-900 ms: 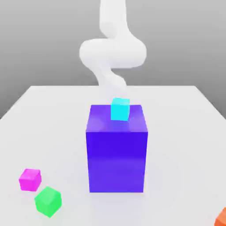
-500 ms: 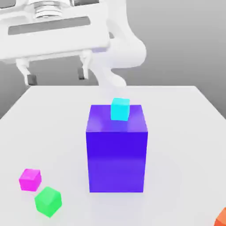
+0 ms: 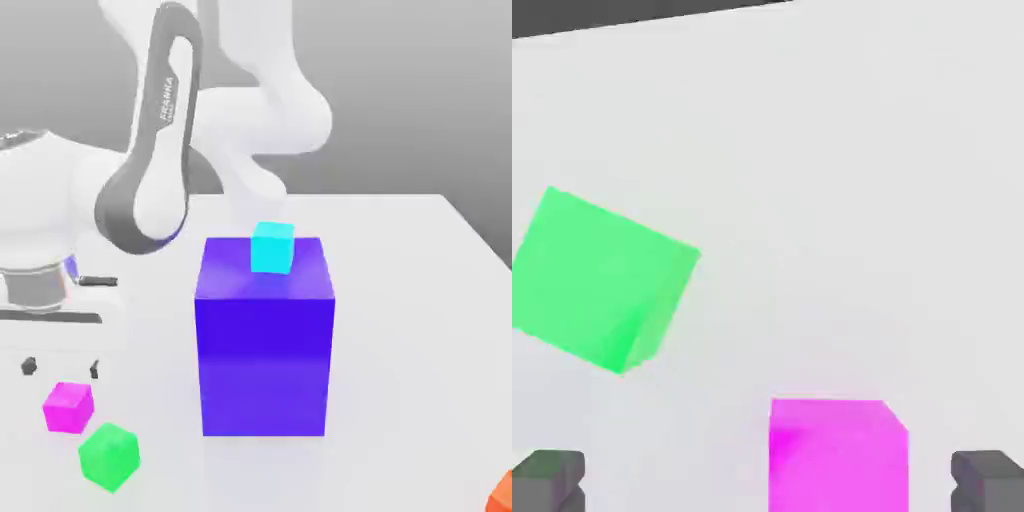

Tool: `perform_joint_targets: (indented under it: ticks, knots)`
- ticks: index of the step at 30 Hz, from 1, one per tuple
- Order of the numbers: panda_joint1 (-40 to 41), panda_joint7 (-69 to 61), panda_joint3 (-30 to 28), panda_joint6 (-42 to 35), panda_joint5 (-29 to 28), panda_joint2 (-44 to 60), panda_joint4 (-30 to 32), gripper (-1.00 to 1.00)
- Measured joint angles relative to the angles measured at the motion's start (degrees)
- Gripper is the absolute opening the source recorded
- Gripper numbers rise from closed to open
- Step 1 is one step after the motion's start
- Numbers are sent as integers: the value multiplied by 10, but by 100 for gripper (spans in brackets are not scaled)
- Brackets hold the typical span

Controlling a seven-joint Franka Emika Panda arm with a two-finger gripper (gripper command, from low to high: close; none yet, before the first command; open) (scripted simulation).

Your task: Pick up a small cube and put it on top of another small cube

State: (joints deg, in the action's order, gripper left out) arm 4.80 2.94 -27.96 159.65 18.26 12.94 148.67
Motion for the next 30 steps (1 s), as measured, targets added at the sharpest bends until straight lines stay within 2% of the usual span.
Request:
perform_joint_targets:
  ticks: [6, 7, 14, 22, 28, 30]
  knots:
    - [79, -75, 97, 62, 95, 89, -23, 0]
    - [91, -84, 111, 71, 107, 101, -26, -100]
    - [93, -84, 113, 70, 107, 101, -26, -100]
    - [19, 10, 15, -5, -28, -8, 3, -100]
    - [-25, -109, 58, -85, -115, -55, -41, -100]
    - [-29, -150, 76, -78, -112, -37, -53, -100]
